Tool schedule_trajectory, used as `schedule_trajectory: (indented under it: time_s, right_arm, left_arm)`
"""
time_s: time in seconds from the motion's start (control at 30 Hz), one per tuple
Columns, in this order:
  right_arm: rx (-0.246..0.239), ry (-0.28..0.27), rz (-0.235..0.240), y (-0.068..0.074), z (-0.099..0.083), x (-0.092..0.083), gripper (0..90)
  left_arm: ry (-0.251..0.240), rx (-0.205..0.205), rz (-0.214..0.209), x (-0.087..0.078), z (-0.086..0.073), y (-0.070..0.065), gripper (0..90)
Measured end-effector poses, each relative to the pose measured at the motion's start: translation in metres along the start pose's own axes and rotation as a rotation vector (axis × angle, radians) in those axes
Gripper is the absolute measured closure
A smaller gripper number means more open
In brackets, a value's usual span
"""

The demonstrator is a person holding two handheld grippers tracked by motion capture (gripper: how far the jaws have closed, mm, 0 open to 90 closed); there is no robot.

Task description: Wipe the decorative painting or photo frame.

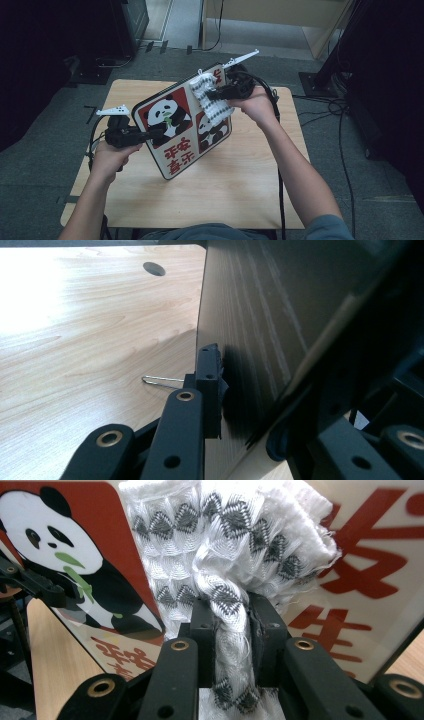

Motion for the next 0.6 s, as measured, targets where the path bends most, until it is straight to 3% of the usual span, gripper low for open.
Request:
schedule_trajectory:
  time_s: [0.6]
  right_arm:
    - [0.012, 0.006, 0.013, 0.002, -0.017, 0.006, 76.6]
  left_arm:
    - [0.0, 0.004, -0.002, 0.0, 0.0, 0.0, 76.5]
Point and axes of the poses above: each handheld gripper's, and its own axes: x roughly forward along the jaws, z roughly out of its top, y roughly to its left, the point moved 6 cm from there along x, roughly forward along the jaws, and after that the axes turned 13 degrees about -x, right-handed, at the moved point
